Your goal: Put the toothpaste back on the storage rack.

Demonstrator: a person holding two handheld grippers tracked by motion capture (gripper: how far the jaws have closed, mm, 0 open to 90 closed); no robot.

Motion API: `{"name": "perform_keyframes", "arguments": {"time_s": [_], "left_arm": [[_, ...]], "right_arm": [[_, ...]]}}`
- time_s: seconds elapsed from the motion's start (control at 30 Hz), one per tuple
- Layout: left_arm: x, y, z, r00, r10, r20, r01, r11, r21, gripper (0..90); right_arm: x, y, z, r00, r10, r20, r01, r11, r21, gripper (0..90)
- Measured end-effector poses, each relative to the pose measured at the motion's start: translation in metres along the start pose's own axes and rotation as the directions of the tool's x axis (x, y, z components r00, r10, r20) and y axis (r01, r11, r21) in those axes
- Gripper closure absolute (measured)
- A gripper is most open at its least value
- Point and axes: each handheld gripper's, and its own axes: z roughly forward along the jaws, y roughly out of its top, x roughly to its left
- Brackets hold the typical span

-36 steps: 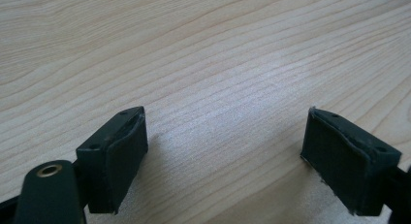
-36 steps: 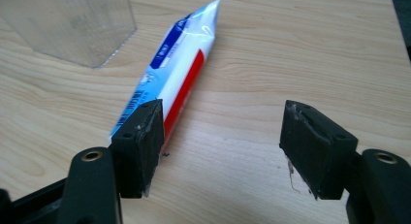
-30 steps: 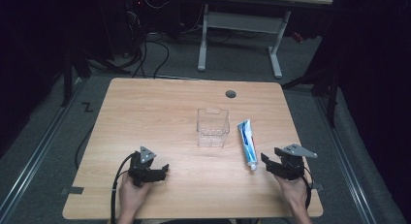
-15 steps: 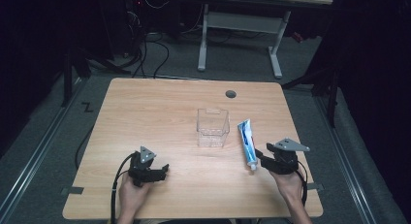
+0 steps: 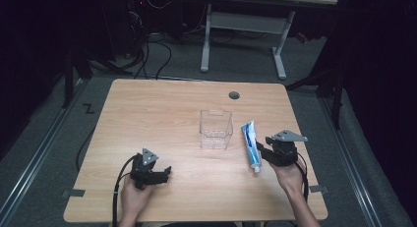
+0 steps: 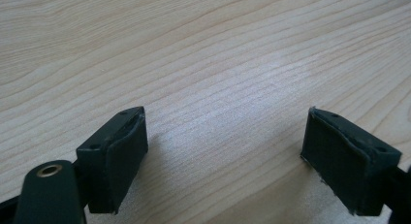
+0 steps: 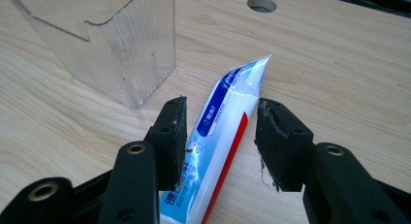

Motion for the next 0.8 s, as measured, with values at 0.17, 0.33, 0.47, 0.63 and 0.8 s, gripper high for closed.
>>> {"name": "perform_keyframes", "arguments": {"time_s": [0.17,0.33,0.47,0.63,0.8], "left_arm": [[0.000,0.000,0.000,1.0000,0.000,0.001,0.000,1.0000,0.000,16.8],[0.000,0.000,0.000,1.0000,0.000,0.001,0.000,1.0000,0.000,16.8],[0.000,0.000,0.000,1.0000,0.000,0.001,0.000,1.0000,0.000,16.8],[0.000,0.000,0.000,1.0000,0.002,0.002,-0.002,1.0000,0.001,16.8],[0.000,0.000,0.000,1.0000,0.003,0.002,-0.003,1.0000,0.001,16.7]], "right_arm": [[-0.003,0.006,0.010,0.9998,0.011,0.015,-0.011,0.999,0.036,55.9],[-0.007,0.012,0.019,0.9995,0.027,0.014,-0.029,0.995,0.092,55.6],[-0.010,0.017,0.026,0.9991,0.039,0.014,-0.040,0.992,0.119,53.9],[-0.010,0.026,0.038,0.9990,0.037,0.024,-0.041,0.984,0.172,47.6],[-0.011,0.034,0.054,0.9976,0.045,0.051,-0.055,0.976,0.209,35.7]]}}
